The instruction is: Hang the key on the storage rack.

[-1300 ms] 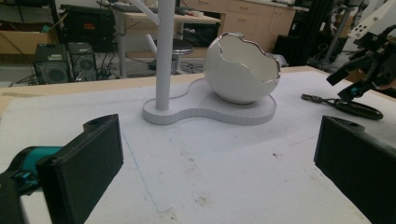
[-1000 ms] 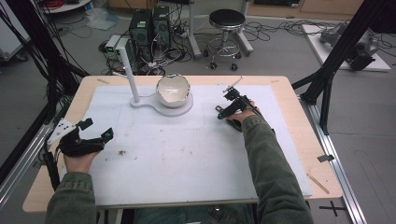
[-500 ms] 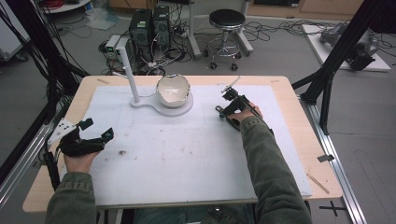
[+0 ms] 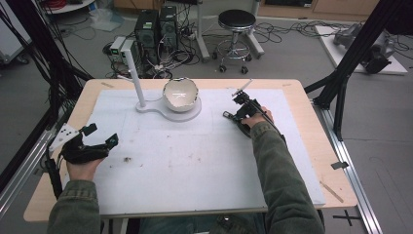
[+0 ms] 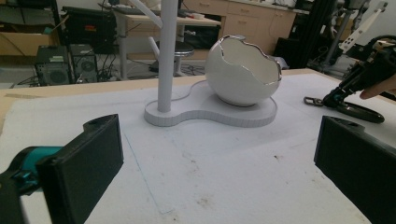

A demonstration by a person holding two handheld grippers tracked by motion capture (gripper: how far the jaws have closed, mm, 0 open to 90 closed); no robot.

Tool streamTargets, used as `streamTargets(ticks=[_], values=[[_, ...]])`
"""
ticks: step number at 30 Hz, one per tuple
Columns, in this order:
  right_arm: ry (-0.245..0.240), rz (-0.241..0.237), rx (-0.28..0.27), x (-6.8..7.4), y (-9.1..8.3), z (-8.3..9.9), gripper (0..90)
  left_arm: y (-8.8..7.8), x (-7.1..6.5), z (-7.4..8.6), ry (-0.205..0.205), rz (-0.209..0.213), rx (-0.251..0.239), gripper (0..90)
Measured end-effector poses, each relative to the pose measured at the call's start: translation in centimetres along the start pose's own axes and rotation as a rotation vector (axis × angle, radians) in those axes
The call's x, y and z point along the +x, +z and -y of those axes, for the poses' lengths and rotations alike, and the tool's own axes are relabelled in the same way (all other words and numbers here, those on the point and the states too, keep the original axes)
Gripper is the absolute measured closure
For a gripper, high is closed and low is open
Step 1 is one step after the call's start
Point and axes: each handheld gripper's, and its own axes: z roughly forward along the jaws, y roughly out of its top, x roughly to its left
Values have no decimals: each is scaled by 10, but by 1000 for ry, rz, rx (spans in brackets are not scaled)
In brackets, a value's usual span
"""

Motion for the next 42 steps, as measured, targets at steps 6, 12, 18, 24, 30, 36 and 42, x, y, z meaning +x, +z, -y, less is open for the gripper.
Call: streamTargets(ticks=[6,12,18,24,30,36,42], values=[[20,-23,-16,-3,-2,1,861,0,1,0,-2,-3,-1,17],[33,-52,-27,-5,-7,2,862,0,1,0,-3,0,0,17],[52,-74,-60,-8,-18,4,862,0,0,0,0,2,1,17],[61,-98,-106,-9,-33,5,861,1,0,0,-1,3,-2,17],[74,-135,-139,-10,-47,9,861,1,-1,0,-1,5,-3,17],[65,-176,-191,-9,-61,10,861,1,-1,0,-2,5,-6,17],[51,-181,-194,-6,-68,11,861,1,-1,0,-3,6,-10,17]])
